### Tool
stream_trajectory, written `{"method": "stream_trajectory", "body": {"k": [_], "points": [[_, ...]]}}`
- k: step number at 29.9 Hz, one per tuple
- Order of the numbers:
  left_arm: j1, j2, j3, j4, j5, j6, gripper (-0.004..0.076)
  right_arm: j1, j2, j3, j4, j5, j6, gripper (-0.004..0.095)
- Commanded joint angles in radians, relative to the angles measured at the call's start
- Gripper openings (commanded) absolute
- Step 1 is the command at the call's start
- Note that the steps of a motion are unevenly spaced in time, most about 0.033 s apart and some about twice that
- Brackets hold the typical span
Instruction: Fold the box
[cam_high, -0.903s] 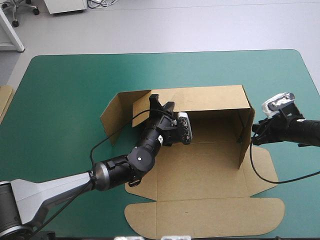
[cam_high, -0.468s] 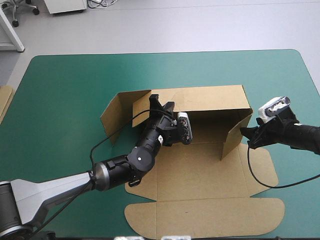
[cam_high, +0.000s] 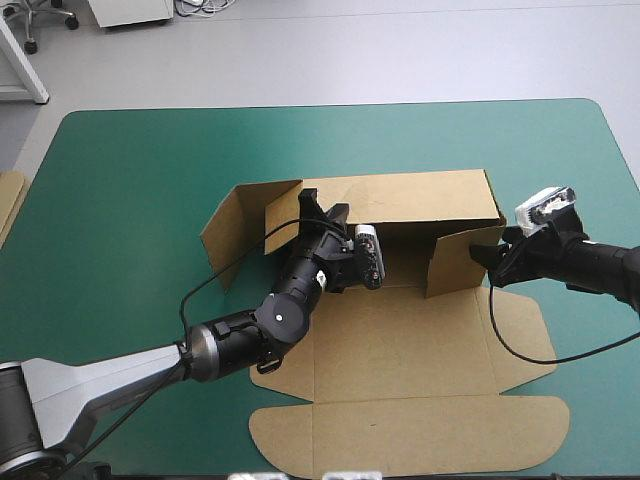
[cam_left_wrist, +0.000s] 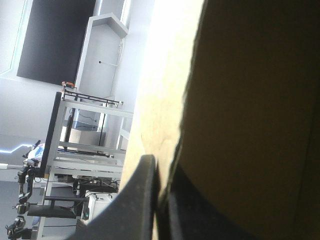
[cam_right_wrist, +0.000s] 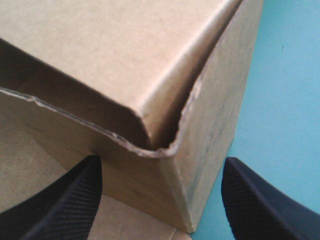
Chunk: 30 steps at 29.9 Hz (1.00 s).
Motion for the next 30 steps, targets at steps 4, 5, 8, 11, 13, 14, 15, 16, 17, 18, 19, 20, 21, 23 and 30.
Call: {"method": "stream_trajectory", "body": {"k": [4,5,8,11,13,14,15,16,17,18,19,20,21,23,30], "points": [[-0.004,-0.031,-0.012,0.038,-0.015,-0.032,-0.001,0.096,-0.002,-0.023,0.062,-0.099,-0.024,0.0606],[-0.004,-0.031,-0.012,0.038,-0.015,-0.032,-0.001,0.104,-0.002,-0.023,0.064,-0.118,-0.022,0.0606],[-0.004,-0.031,-0.012,0.038,-0.015,-0.032,-0.001,0.11,-0.002,-0.023,0.083,-0.163,0.004,0.0604],[-0.004,-0.031,-0.012,0.038,-0.015,-0.028,-0.001,0.11,-0.002,-0.023,0.087,-0.167,0.009,0.0557],[-0.004,-0.031,-0.012,0.038,-0.015,-0.028,-0.001,0.11,-0.002,-0.023,0.09,-0.163,0.013,0.0502],[-0.004,-0.031,-0.012,0.038,-0.015,-0.028,-0.001,0.11,-0.002,-0.023,0.09,-0.163,0.021,0.0477],[-0.004,-0.031,-0.012,0.038,-0.015,-0.028,-0.001,0.11,-0.002,-0.023,0.09,-0.163,0.026,0.0439],[-0.004,-0.031,-0.012,0.038,-0.015,-0.028,-0.001,0.11,-0.002,-0.023,0.09,-0.163,0.027,0.0411],[-0.004,-0.031,-0.012,0.038,-0.015,-0.028,-0.001,0.11,-0.002,-0.023,0.09,-0.163,0.027,0.0378],[-0.004,-0.031,-0.012,0.038,-0.015,-0.028,-0.001,0.11,-0.002,-0.023,0.09,-0.163,0.027,0.0328],[-0.004,-0.031,-0.012,0.038,-0.013,-0.028,-0.001,0.11,-0.002,-0.023,0.09,-0.161,0.027,0.0294],[-0.004,-0.031,-0.012,0.038,-0.013,-0.028,-0.001,0.11,-0.002,-0.023,0.09,-0.157,0.027,0.0248],[-0.004,-0.031,-0.012,0.038,-0.013,-0.022,-0.001,0.11,-0.002,-0.023,0.09,-0.157,0.027,0.0202],[-0.004,-0.031,-0.012,0.038,-0.013,-0.022,-0.001,0.11,-0.002,-0.023,0.092,-0.155,0.027,0.0119],[-0.004,-0.031,-0.012,0.038,-0.013,-0.022,-0.001,0.11,-0.002,-0.023,0.136,-0.15,0.027,-0.0013]]}}
